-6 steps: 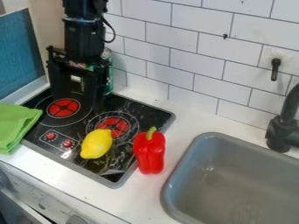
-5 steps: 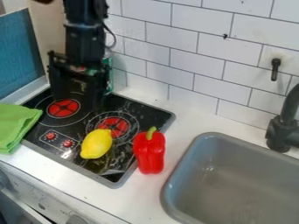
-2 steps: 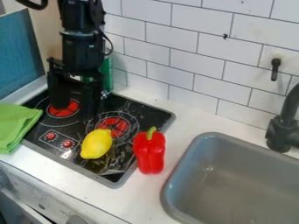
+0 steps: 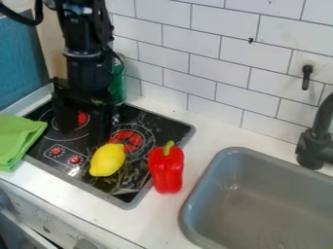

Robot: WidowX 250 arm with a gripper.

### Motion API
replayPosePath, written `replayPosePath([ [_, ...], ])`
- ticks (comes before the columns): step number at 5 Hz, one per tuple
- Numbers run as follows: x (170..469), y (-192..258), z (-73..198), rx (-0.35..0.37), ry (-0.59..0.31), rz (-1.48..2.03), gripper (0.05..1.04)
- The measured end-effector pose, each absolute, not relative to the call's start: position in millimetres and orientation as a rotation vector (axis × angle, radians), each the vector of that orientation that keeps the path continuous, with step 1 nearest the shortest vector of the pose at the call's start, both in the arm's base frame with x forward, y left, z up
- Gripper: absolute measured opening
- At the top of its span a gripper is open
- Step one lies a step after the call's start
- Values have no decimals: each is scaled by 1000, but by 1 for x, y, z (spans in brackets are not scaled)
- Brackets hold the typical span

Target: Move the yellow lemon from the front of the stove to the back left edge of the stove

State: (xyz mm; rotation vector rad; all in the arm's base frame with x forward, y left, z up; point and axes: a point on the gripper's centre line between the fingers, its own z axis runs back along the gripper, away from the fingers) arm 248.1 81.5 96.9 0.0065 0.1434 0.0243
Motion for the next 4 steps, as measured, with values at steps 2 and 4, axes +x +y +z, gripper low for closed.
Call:
replayPosePath([
  [2, 253, 70, 79, 0, 129, 7, 1000],
  [4, 260, 65, 55, 16, 149, 11, 1000],
])
